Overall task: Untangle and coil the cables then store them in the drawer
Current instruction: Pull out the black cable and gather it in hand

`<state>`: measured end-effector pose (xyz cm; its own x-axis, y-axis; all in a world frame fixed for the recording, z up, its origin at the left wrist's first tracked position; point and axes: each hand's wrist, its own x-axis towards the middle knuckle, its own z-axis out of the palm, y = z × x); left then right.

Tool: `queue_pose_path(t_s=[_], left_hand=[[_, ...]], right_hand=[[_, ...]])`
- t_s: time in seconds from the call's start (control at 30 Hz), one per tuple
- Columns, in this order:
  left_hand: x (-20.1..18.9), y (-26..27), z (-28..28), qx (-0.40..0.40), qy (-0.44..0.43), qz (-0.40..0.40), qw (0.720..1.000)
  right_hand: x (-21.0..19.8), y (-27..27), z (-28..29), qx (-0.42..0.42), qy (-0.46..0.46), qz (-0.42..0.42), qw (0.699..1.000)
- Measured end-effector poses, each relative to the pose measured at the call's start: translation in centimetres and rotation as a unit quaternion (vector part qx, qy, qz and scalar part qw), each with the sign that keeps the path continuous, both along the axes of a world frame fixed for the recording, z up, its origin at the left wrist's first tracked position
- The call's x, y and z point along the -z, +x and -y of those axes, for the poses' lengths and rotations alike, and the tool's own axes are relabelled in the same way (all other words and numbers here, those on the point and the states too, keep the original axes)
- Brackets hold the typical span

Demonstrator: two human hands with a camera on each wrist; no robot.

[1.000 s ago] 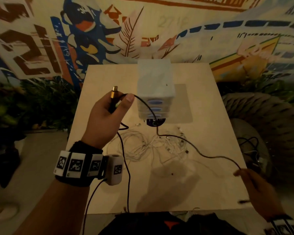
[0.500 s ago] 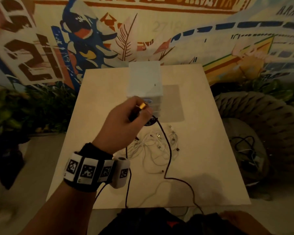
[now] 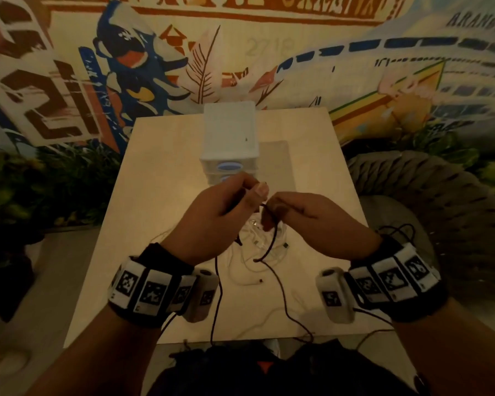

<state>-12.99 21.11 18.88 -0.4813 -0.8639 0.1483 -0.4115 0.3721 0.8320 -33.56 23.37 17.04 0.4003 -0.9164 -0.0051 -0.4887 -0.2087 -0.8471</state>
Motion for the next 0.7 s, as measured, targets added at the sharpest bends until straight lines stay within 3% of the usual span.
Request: queue_pose_path(t_s=[0.17, 0.27, 0.37, 0.47, 0.6, 0.7], left_hand=[[0.7, 1.3, 0.6, -0.054, 0.078, -0.121, 0.988], [1.2, 2.6, 1.3, -0.086, 0.113, -0.187, 0.972], [1.5, 3.8, 2.3, -0.136, 0.111, -0.235, 0.956], [0.7, 4.4, 3.3, -0.151, 0.133, -0.299, 0.933], [-0.4, 4.3, 3.3, -0.098, 0.087, -0.260, 0.957], [-0.7, 3.9, 2.6, -0.039, 0.069, -0.207, 0.975]], right_hand=[[-0.7, -0.8, -1.1, 0.062, -0.070, 0.075, 0.993], [-1.5, -1.4, -2.6, 0.035, -0.078, 0.070, 0.994], [-0.1, -1.6, -4.4, 0.006, 0.000, 0.047, 0.999], [4.3, 0.0, -6.1, -0.012, 0.124, 0.022, 0.992], [10.6, 2.2, -7.9, 0.029, 0.233, 0.000, 0.972], [13.1, 2.9, -8.9, 0.030, 0.257, -0.017, 0.966]])
